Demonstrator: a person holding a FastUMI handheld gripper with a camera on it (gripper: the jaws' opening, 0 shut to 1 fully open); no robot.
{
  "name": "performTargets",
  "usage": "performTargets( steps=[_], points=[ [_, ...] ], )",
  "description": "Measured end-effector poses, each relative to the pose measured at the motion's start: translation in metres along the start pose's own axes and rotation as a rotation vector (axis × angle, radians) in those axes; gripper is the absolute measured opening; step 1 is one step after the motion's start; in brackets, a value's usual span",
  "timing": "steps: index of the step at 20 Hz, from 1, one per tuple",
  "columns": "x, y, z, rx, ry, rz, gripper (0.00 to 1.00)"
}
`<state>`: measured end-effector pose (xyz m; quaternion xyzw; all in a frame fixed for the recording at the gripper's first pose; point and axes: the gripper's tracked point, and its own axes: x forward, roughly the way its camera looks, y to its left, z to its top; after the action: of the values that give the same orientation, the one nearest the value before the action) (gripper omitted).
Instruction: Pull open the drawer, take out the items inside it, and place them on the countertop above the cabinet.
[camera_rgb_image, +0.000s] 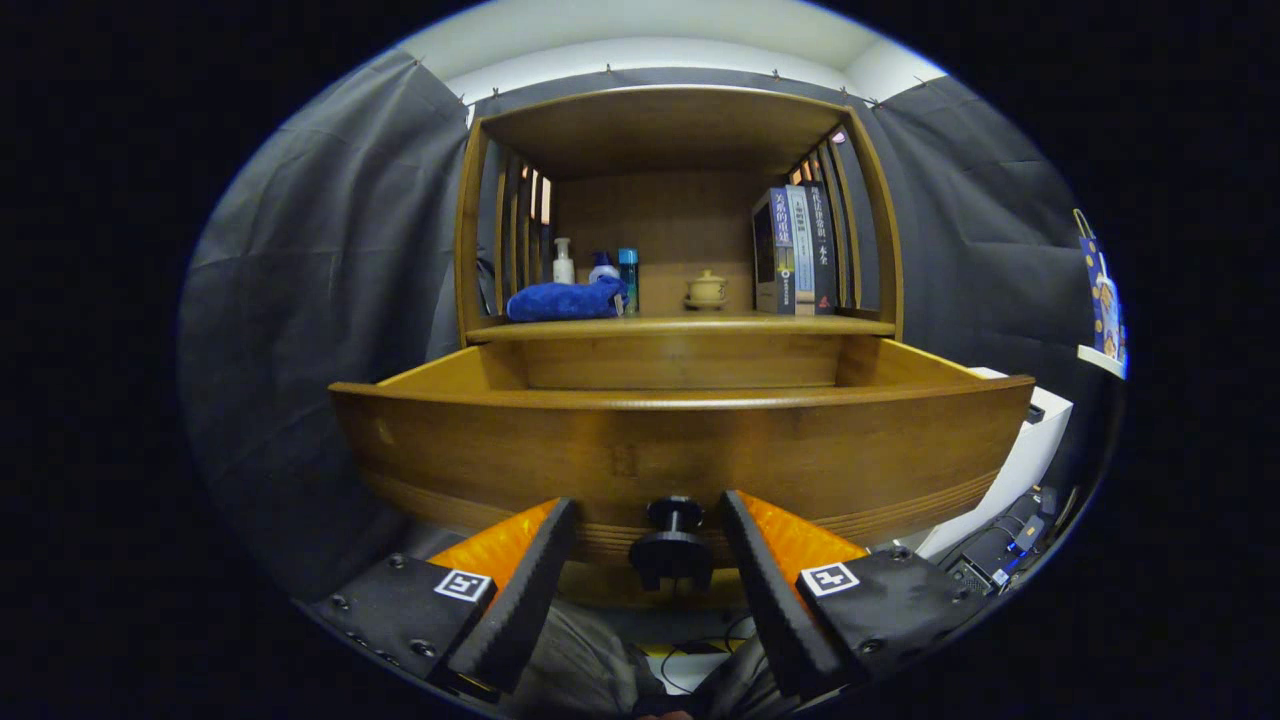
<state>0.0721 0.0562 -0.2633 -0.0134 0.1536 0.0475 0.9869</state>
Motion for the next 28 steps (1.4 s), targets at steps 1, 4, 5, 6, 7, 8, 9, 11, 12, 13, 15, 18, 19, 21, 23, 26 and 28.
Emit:
performTargets(
  steps=[1,4,5,6,7,8,9,11,12,13,15,18,19,21,23,26,28],
  points=[
    [-0.006,-0.004,0.025,0.014,-0.058,-0.009,0.96],
    [-0.011,-0.018,0.122,-0.044,-0.242,-0.047,0.96],
    [-0.004,-0.016,0.161,-0.086,-0.28,-0.052,0.96],
    [0.005,-0.015,0.194,-0.136,-0.293,-0.048,0.96],
    [0.016,-0.007,0.218,-0.176,-0.283,-0.028,0.96],
    [0.029,-0.006,0.232,-0.216,-0.243,-0.011,0.96],
    [0.047,0.0,0.236,-0.241,-0.178,0.003,0.96],
    [0.082,0.021,0.221,-0.238,-0.018,0.066,0.97],
    [0.102,0.027,0.208,-0.229,0.052,0.082,0.98],
    [0.117,0.024,0.191,-0.234,0.124,0.079,0.98],
    [0.139,0.028,0.152,-0.218,0.257,0.097,0.99],
    [0.162,0.04,0.117,-0.155,0.38,0.098,0.99],
    [0.163,0.03,0.105,-0.151,0.413,0.086,0.99],
    [0.163,0.013,0.077,-0.163,0.525,0.051,0.99],
    [0.16,0.011,0.046,-0.117,0.656,0.05,0.99],
    [0.154,0.01,0.004,-0.058,0.831,0.051,0.99],
    [0.155,0.004,-0.019,-0.054,0.906,0.039,0.99]
  ],
)
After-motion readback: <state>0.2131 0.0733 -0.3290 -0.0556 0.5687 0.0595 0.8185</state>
